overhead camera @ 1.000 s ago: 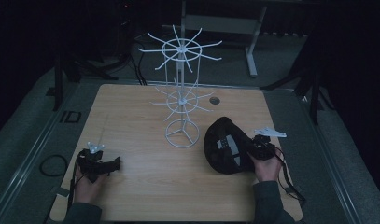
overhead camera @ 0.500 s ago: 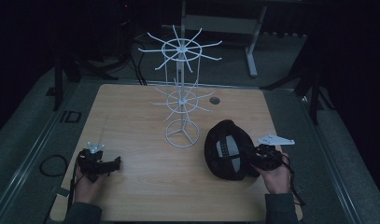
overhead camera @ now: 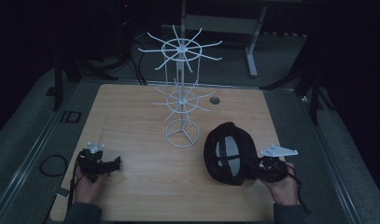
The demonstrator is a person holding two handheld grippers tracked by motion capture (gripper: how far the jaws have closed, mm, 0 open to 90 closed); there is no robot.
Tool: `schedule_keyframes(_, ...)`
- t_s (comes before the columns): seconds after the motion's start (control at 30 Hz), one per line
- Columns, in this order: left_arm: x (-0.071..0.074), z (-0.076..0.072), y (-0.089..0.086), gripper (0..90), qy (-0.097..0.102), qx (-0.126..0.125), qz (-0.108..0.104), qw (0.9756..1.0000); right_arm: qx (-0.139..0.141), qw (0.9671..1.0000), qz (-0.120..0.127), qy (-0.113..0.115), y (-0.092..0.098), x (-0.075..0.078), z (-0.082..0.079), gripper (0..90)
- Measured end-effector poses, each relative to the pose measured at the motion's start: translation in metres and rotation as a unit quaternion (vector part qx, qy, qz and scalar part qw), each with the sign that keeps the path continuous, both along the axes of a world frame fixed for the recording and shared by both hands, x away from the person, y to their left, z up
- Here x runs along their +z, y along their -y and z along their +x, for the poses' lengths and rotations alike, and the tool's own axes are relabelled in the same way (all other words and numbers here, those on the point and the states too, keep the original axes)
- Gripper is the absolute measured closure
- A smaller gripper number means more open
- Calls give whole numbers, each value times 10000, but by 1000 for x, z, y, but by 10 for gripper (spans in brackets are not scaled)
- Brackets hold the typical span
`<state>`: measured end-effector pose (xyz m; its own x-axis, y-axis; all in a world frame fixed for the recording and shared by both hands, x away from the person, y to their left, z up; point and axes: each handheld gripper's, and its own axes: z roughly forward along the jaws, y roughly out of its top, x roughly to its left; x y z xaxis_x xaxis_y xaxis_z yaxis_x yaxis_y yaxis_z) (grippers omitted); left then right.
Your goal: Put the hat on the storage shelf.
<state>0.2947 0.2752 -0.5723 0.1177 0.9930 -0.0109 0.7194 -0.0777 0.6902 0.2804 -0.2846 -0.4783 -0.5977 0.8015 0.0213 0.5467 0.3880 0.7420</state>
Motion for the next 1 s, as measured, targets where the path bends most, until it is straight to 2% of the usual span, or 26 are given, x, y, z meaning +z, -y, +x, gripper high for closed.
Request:
schedule_keyframes(0.37,0,0,0,31,3,-1,-3,10000,98,9998,-194,8,3,0,-23,577)
schedule_keyframes(0.6,0,0,0,31,4,-2,-3,10000,189,9993,-327,-51,8,-5,-33,517)
schedule_keyframes(0.7,0,0,0,30,4,-2,-3,10000,387,9983,-432,-75,7,-10,-41,442)
schedule_keyframes(0.83,0,0,0,31,4,-3,-2,10000,719,9965,-415,-1,1,-9,-47,330)
schedule_keyframes(1.0,0,0,0,30,1,-7,-1,10000,1058,9935,-419,37,-8,-8,-49,274)
